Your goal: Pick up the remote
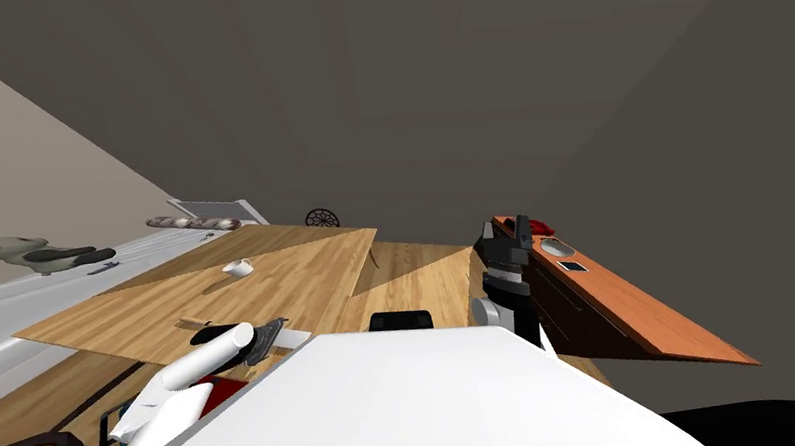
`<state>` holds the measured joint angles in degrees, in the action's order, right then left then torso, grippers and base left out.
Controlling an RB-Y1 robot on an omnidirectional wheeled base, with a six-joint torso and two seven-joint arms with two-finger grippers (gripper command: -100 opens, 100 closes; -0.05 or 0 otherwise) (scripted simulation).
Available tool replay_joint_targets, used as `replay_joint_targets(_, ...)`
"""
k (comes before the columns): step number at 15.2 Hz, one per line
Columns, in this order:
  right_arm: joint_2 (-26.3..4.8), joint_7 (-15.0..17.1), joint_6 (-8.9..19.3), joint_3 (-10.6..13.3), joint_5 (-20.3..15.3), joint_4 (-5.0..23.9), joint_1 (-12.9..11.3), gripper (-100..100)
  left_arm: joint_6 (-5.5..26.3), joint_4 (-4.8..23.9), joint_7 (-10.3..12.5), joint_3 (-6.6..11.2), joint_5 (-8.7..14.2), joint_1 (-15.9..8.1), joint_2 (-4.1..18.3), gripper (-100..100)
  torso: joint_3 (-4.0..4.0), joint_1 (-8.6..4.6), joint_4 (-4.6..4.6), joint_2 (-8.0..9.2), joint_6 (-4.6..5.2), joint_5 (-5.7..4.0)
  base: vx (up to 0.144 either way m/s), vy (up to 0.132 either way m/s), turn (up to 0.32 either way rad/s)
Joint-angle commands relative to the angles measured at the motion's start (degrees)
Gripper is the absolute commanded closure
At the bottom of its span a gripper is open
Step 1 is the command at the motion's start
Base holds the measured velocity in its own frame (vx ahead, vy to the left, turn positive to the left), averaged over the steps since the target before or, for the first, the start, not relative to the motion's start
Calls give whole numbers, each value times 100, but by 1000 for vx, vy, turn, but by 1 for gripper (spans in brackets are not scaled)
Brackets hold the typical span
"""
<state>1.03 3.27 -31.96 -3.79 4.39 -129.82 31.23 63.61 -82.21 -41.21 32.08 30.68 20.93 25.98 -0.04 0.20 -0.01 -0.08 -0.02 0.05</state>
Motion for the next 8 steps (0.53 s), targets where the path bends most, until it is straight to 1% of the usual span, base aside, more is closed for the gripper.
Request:
replay_joint_targets(1, 0, 0, 0, 0, 0, 0, 0, 0, 286, 121, -96, 101, 81, -16, 16, -100, 0, 0, 0, 0, 0, 0, -11, 27, -143)
replay_joint_targets(2, 0, 0, 0, 0, 0, 0, 0, 0, 323, 121, -96, 101, 81, -16, 16, -100, 0, -2, 0, -1, 2, -1, -10, 30, -162)
replay_joint_targets(3, 0, 0, 0, 0, 0, 0, 0, 0, 486, 238, -177, 175, 140, -37, 25, -100, -1, -2, 0, -2, 2, -1, -9, 41, -198)
replay_joint_targets(4, 0, 0, 0, 0, 0, 0, -1, 0, 539, 238, -177, 175, 140, -37, 25, -100, -1, 1, 0, -3, 4, -1, -12, 45, -171)
replay_joint_targets(5, 0, 0, 0, 0, 0, 0, 0, 0, 701, 344, -250, 242, 195, -56, 32, -100, -2, 2, -1, -2, 2, 0, -19, 41, -196)
replay_joint_targets(6, 0, 0, 0, 0, 0, 0, -1, 0, 735, 344, -250, 242, 195, -56, 32, -100, -1, 3, 0, -1, 3, 0, -20, 38, -145)
replay_joint_targets(7, 0, 0, 0, 0, 0, 0, 0, 0, 912, 439, -315, 303, 244, -74, 37, -100, 0, 2, 0, 0, 1, 0, -20, 32, -193)
replay_joint_targets(8, 0, 0, 0, 0, 0, 0, -1, 0, 912, 439, -315, 303, 244, -74, 37, -100, 0, 0, 0, 0, 3, 0, -20, 32, -143)
